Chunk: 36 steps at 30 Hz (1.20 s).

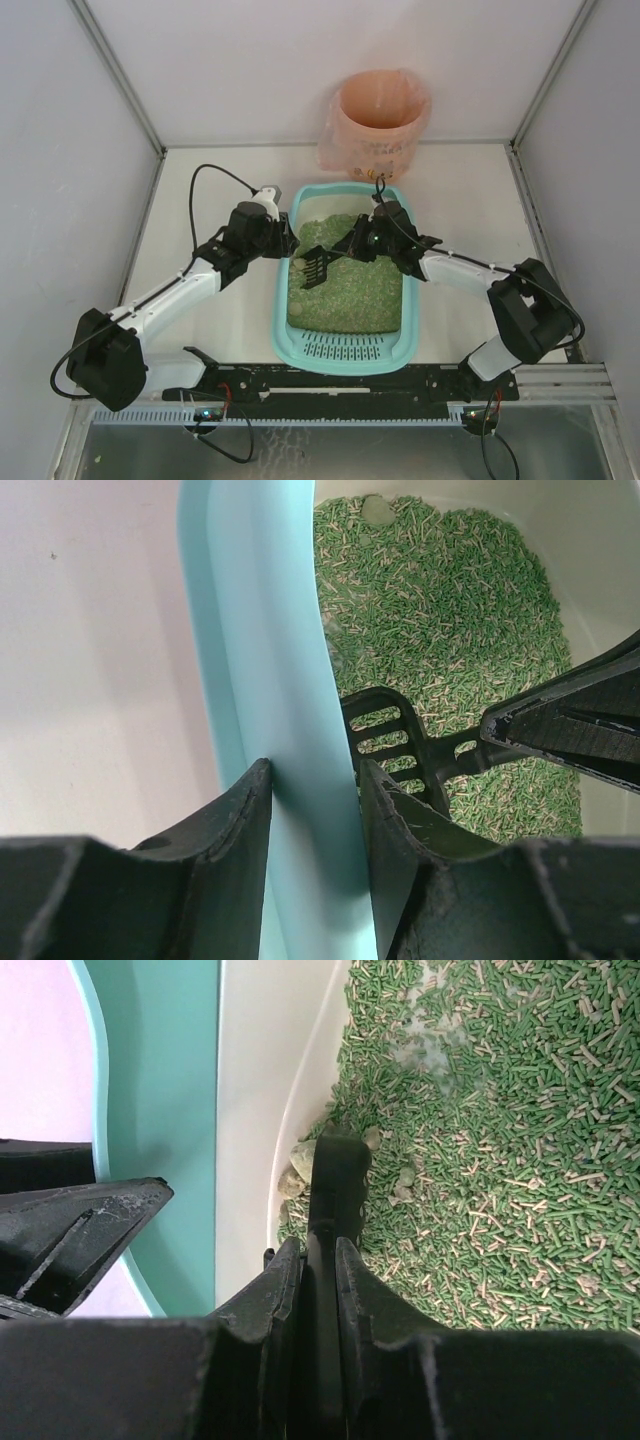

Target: Clean the litter box

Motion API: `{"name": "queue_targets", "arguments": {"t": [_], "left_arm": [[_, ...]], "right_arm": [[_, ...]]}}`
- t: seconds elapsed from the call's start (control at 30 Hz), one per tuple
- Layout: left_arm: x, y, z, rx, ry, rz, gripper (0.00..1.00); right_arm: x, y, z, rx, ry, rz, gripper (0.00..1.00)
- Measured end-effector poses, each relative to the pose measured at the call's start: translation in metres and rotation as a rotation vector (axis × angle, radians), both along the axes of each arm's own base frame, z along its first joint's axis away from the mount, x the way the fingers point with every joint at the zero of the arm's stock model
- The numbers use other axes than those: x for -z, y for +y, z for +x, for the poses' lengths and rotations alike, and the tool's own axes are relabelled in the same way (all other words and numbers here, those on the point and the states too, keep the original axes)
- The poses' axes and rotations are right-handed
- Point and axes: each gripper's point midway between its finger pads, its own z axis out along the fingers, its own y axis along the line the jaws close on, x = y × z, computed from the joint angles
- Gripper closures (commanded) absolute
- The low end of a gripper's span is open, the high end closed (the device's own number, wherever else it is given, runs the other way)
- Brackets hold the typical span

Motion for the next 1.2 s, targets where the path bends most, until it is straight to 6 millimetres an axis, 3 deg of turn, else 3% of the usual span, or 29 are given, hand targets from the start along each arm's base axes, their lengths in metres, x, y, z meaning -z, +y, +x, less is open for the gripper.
{"name": "queue_targets", "arguments": {"t": [0.5, 0.8, 0.97, 1.2], "left_arm": [[0.000, 0.004, 0.003, -0.016, -0.011, 0.017, 0.58], [0.000, 0.004, 0.003, -0.018, -0.013, 0.017, 0.58], [-0.001, 0.005, 0.003, -0.019, -0.015, 0.018, 0.54], [-0.003, 0.005, -0.006, 0.005, -0.003, 0.018, 0.41]], "right_arm": [[0.001, 0.001, 0.000, 0.066, 0.014, 0.061, 1.00], [-0.038, -0.002, -0.004, 0.083, -0.078, 0.092, 1.00], [-0.042, -0.006, -0.006, 0.089, -0.093, 0.097, 1.00], [-0.031, -0.019, -0.014, 0.106, -0.072, 0.077, 1.00]]}}
